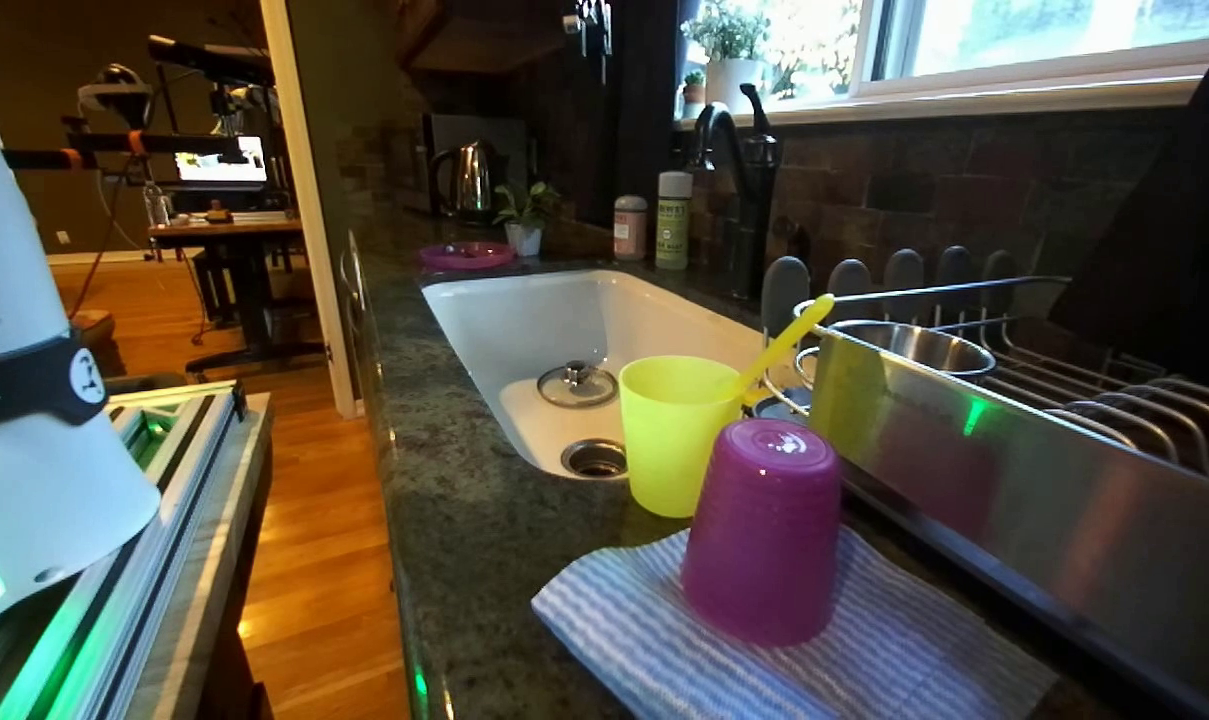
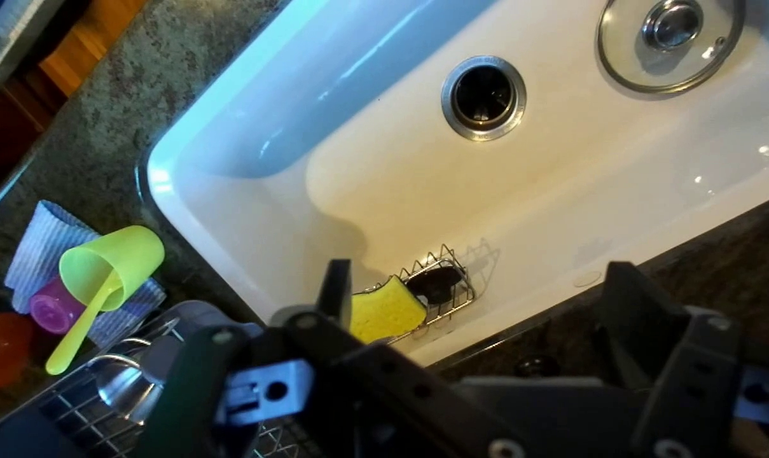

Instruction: Move the kitchen faucet to the right

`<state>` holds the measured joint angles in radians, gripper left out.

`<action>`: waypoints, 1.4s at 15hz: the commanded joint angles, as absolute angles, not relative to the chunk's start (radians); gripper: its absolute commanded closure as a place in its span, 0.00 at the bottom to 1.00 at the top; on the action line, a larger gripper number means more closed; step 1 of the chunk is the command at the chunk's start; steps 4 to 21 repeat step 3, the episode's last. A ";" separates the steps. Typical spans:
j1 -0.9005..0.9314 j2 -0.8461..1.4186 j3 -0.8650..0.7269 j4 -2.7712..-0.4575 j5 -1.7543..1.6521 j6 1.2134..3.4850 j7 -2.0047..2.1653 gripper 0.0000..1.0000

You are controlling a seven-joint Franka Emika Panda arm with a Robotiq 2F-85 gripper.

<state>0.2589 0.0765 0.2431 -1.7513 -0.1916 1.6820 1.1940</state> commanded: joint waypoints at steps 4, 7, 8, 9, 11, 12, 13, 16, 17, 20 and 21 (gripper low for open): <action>0.265 0.079 0.237 -1.745 -0.187 1.679 1.190 0.00; 0.265 0.079 0.237 -1.745 -0.187 1.679 1.190 0.00; 0.265 0.079 0.237 -1.745 -0.187 1.679 1.190 0.00; 0.265 0.079 0.237 -1.745 -0.187 1.679 1.190 0.00; 0.265 0.079 0.237 -1.745 -0.187 1.679 1.190 0.00; 0.265 0.079 0.237 -1.745 -0.187 1.679 1.190 0.00; 0.265 0.079 0.237 -1.745 -0.187 1.679 1.190 0.00; 0.265 0.079 0.237 -1.745 -0.187 1.679 1.190 0.00; 0.265 0.079 0.237 -1.745 -0.187 1.679 1.190 0.00; 0.265 0.079 0.237 -1.745 -0.187 1.679 1.190 0.00; 0.265 0.079 0.237 -1.745 -0.187 1.679 1.190 0.00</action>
